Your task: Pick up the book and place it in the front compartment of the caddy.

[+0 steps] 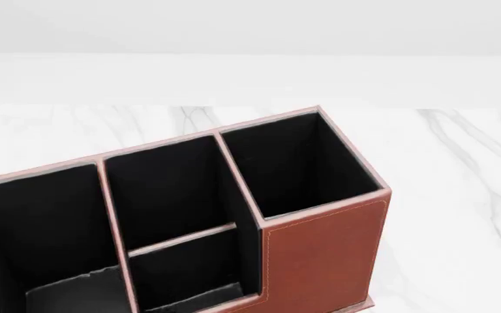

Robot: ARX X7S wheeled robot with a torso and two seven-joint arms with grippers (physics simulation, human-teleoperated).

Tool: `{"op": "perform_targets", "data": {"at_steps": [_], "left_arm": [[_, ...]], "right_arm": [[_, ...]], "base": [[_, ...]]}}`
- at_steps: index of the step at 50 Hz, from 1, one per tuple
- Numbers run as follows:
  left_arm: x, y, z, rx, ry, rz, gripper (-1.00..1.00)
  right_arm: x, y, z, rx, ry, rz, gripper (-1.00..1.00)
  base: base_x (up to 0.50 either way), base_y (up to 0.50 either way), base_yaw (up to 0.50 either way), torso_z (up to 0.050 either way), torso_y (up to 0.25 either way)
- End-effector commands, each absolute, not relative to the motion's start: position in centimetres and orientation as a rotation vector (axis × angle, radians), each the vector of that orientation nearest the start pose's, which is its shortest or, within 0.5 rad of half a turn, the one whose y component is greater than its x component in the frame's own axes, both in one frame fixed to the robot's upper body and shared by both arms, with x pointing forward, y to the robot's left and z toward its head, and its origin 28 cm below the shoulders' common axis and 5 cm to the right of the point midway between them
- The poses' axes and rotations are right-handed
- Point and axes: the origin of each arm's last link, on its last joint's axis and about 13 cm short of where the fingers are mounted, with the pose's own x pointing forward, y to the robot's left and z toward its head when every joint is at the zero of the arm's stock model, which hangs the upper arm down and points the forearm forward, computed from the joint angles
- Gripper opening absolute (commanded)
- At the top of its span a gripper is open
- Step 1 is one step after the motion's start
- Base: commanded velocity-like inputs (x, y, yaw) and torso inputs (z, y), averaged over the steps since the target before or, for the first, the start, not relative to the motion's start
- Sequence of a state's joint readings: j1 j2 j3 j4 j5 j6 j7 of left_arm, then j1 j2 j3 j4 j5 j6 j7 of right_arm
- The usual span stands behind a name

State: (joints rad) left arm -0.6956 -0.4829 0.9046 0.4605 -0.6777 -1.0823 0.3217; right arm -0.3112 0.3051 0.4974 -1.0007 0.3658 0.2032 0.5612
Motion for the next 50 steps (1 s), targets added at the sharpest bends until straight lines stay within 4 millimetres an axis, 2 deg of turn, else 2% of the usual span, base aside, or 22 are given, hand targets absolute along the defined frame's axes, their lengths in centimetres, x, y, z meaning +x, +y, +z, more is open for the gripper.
{"op": "perform_targets", "data": {"at_steps": [1,13,14,19,24,25,26,29,31,34,36,47,50], "left_arm": [[22.5,16.6,10.4,0.47,0.616,-1.238,1.0],[22.4,16.5,9.9,0.48,0.634,-1.237,1.0],[22.4,16.5,9.7,0.479,0.639,-1.237,-1.0],[22.6,16.6,10.3,0.454,0.617,-1.208,-1.0],[23.1,16.7,12.2,0.45,0.494,-1.141,-1.0],[23.2,16.8,13.2,0.441,0.525,-1.115,-1.0],[23.2,16.8,13.2,0.441,0.525,-1.115,-1.0],[23.6,17.3,17.0,0.355,0.444,-1.106,-1.0],[23.5,17.6,18.8,0.315,0.431,-1.125,-1.0],[23.4,18.2,21.0,0.379,0.336,-1.195,-1.0],[23.4,18.6,23.2,0.35,0.329,-1.197,-1.0],[23.4,20.1,29.2,0.504,0.166,-1.173,-1.0],[23.5,20.2,30.4,0.532,0.157,-1.138,-1.0]], "right_arm": [[11.2,-18.0,18.0,-0.03,-0.604,-0.637,1.0],[11.2,-18.0,18.1,-0.03,-0.604,-0.636,1.0],[11.2,-18.0,18.1,-0.03,-0.605,-0.637,1.0],[11.2,-18.0,18.1,-0.03,-0.605,-0.638,1.0],[11.2,-18.0,18.0,-0.031,-0.602,-0.637,1.0],[11.2,-18.0,18.1,-0.031,-0.602,-0.637,1.0],[11.2,-18.0,18.1,-0.031,-0.602,-0.637,1.0],[11.2,-18.0,18.0,-0.031,-0.601,-0.639,1.0],[11.2,-18.0,18.0,-0.033,-0.6,-0.638,1.0],[11.3,-18.0,18.0,-0.034,-0.597,-0.637,1.0],[11.4,-18.0,17.9,-0.034,-0.594,-0.635,1.0],[11.4,-18.0,17.9,-0.036,-0.592,-0.631,1.0],[11.4,-18.0,17.8,-0.037,-0.591,-0.631,1.0]], "base": [[0.0,0.0,0.0,0.0,0.0],[0.0,0.0,0.0,0.0,0.0],[0.0,0.0,0.0,0.0,0.0],[0.0,0.0,0.0,0.0,0.0],[0.0,0.0,0.0,0.0,0.0],[0.0,0.0,0.0,0.0,0.0],[0.0,0.0,0.0,0.0,0.0],[0.0,0.0,0.0,0.0,0.0],[0.0,0.0,0.0,0.0,0.0],[0.0,0.0,0.0,0.0,0.0],[0.0,0.0,0.0,0.0,0.0],[0.0,0.0,0.0,0.0,0.0],[0.0,0.0,0.0,0.0,0.0]]}}
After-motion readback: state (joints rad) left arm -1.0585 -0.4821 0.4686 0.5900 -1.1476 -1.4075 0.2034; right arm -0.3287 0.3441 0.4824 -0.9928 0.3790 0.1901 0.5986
